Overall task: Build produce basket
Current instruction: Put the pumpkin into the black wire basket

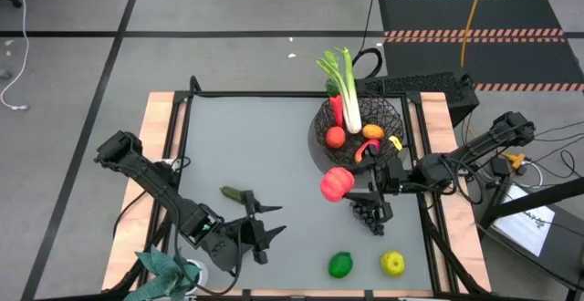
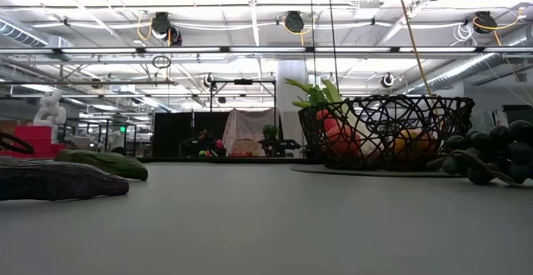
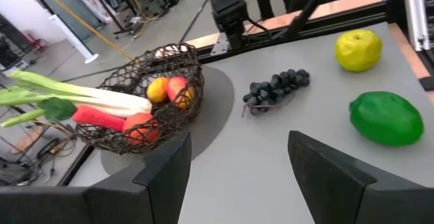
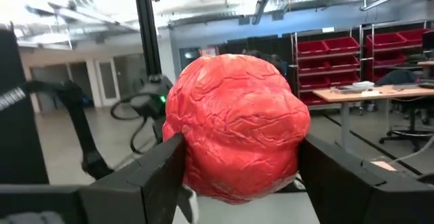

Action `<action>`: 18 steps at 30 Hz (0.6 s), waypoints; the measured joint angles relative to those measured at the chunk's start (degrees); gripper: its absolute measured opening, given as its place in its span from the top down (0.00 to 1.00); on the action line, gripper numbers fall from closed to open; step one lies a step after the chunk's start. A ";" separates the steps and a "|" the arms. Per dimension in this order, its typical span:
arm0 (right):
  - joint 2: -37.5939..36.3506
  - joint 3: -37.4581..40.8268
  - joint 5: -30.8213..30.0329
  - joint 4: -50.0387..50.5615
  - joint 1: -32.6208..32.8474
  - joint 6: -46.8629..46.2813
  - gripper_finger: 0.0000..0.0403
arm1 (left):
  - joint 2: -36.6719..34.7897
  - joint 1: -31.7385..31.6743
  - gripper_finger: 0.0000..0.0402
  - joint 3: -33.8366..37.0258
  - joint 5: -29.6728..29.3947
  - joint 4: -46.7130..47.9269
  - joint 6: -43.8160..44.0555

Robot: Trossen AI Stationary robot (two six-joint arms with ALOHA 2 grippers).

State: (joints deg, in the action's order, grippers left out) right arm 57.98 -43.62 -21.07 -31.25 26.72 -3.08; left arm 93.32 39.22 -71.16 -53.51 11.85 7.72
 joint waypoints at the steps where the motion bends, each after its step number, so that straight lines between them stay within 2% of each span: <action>1: 0.00 0.00 -0.25 0.87 0.00 1.03 0.37 | 0.00 0.00 0.39 0.00 0.54 0.08 -0.01; 4: 0.00 0.00 -6.62 5.45 0.04 5.92 0.37 | 0.00 0.00 0.39 0.00 2.75 0.55 0.34; 9: 0.02 0.00 -29.73 15.32 -0.02 6.87 0.37 | 0.00 0.00 0.39 0.00 6.90 4.33 4.21; 11: 0.02 0.00 -36.57 19.45 -0.35 6.77 0.37 | 0.00 -0.06 0.39 0.00 7.53 5.43 5.76; 15: 0.02 0.00 -43.09 28.00 -2.48 4.90 0.37 | 0.00 -0.36 0.39 0.00 9.23 6.76 7.55; 18: 0.00 0.45 -43.38 35.21 -5.60 -0.18 0.37 | 0.00 -0.91 0.39 0.00 11.01 6.90 8.16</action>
State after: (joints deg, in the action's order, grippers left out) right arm 57.98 -43.17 -64.45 3.96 21.12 -3.26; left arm 93.32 38.31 -71.16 -42.50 18.75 15.88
